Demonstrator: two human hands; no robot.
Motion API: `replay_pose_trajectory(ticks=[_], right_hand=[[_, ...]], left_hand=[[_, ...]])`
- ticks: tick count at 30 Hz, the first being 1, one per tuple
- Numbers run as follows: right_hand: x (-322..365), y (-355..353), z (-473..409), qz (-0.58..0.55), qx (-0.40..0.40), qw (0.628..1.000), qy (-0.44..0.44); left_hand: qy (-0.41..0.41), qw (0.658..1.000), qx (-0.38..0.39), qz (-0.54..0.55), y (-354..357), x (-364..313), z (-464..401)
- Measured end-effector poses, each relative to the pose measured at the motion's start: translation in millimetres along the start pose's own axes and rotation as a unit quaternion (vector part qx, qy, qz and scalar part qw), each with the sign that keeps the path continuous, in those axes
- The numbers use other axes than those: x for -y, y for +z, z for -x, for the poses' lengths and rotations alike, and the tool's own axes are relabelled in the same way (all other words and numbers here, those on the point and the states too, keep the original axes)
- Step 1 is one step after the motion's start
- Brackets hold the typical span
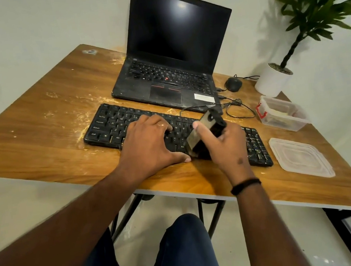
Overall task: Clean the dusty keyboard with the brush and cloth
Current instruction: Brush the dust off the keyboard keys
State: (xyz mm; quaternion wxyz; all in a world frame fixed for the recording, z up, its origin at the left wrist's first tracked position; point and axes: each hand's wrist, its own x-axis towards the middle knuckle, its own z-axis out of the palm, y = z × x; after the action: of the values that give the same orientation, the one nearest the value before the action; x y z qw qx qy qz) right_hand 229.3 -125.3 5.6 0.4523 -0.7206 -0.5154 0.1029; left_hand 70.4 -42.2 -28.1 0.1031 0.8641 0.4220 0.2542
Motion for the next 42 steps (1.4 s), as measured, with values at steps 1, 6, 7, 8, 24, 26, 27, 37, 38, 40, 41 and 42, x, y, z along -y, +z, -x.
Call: replay_pose_trajectory(ticks=[1, 6, 7, 8, 24, 26, 27, 37, 38, 40, 41, 42], right_hand=[[0, 2, -10, 0.001, -0.018, 1.000, 0.006], [-11, -13, -39, 0.076, -0.090, 0.991, 0.059], [-10, -19, -33, 0.059, -0.080, 0.993, 0.071], [-10, -23, -23, 0.028, -0.059, 0.995, 0.077], [-8, -16, -12, -0.004, -0.012, 1.000, 0.029], [-8, -8, -4, -0.001, -0.002, 1.000, -0.014], [-6, -9, -5, 0.009, -0.005, 1.000, -0.015], [-19, -24, -35, -0.002, -0.068, 0.996, 0.057], [-19, -20, -38, -0.011, -0.106, 0.992, 0.072], [-12, -9, -36, -0.051, -0.105, 0.990, 0.082], [-7, -2, -31, -0.045, -0.077, 0.994, 0.059], [-2, 3, -25, -0.021, -0.047, 0.998, 0.024]], left_hand=[[-0.001, 1.000, 0.004, -0.001, -1, 0, 0], [-0.004, 1.000, 0.015, 0.001, -3, 1, 1], [-0.005, 1.000, 0.017, -0.001, -3, 1, 0], [-0.005, 1.000, 0.018, -0.002, -3, 0, -1], [0.011, 0.998, 0.017, -0.067, 2, -10, -3], [0.031, 0.997, 0.017, -0.076, 6, -21, -12], [0.042, 0.996, 0.026, -0.076, 7, -26, -19], [0.082, 0.990, 0.087, -0.075, 16, -24, -33], [0.081, 0.990, 0.084, -0.080, 16, -25, -33], [0.079, 0.991, 0.079, -0.077, 16, -25, -33], [0.078, 0.992, 0.076, -0.066, 16, -25, -33], [0.078, 0.993, 0.070, -0.052, 17, -25, -33]])
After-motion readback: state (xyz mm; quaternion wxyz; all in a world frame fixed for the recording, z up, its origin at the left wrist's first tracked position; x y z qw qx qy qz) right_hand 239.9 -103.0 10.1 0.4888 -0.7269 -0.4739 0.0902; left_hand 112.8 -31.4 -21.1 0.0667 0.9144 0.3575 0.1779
